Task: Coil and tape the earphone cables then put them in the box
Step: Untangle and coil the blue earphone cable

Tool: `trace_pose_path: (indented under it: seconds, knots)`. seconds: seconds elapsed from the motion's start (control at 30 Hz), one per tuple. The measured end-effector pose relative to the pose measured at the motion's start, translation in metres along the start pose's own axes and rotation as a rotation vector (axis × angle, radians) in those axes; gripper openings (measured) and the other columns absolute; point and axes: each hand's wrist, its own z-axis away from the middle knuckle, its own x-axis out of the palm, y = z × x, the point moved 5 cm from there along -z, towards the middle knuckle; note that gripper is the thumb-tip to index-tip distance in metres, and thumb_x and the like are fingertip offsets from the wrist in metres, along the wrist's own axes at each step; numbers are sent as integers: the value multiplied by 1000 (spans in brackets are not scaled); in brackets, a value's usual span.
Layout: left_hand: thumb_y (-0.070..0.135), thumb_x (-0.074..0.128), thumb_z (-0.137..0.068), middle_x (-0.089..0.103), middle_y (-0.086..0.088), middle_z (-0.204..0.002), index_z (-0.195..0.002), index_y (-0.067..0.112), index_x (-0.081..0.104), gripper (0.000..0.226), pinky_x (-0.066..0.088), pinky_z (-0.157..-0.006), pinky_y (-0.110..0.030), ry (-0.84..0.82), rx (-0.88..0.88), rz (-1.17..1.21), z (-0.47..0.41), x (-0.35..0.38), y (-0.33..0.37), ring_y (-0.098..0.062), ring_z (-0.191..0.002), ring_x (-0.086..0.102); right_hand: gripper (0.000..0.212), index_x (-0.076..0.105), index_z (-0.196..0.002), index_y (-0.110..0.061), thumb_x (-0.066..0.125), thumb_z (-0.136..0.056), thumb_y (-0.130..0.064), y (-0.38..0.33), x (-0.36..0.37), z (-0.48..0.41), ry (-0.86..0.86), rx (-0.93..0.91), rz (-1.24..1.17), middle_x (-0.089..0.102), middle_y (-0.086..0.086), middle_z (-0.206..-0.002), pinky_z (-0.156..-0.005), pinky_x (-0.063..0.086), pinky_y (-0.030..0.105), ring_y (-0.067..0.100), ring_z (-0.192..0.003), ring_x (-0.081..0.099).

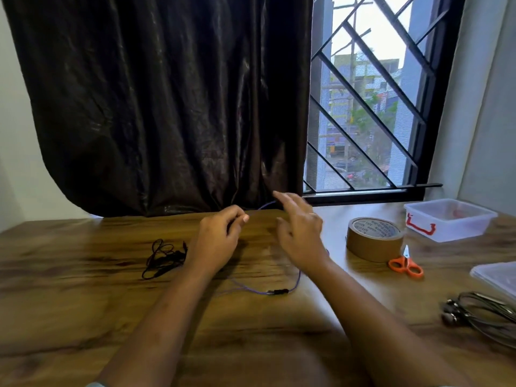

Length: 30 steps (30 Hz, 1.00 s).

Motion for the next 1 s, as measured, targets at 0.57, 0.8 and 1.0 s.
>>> trace_pose_path:
  seconds: [0.57,0.8,1.0]
  knots:
    - [22,47,-98,42,7,-54,-75,13,58,27,28,-41,-13,-271,-210,485,0,18,13,-2,-39,37,24,62,-101,-25,38,-101,-26,32,-21,-5,59,191,487,69,1,-94,-83,26,36,24,-106,56]
    - [20,35,-99,31,9,-41,-96,8,57,26,25,-32,-12,-110,-484,1408,-4,5,24,-2,-31,29,17,53,-91,-24,40,-100,-31,13,18,8,-167,31,379,68,1,-100,-84,27,36,27,-106,54]
    - [20,36,-101,37,8,-41,-121,13,52,26,51,-50,-18,297,-560,1437,-8,-11,-9,-7,-51,62,18,54,-100,-23,37,-101,-28,-30,59,35,-499,-284,258,67,1,-96,-100,30,42,23,-100,58]
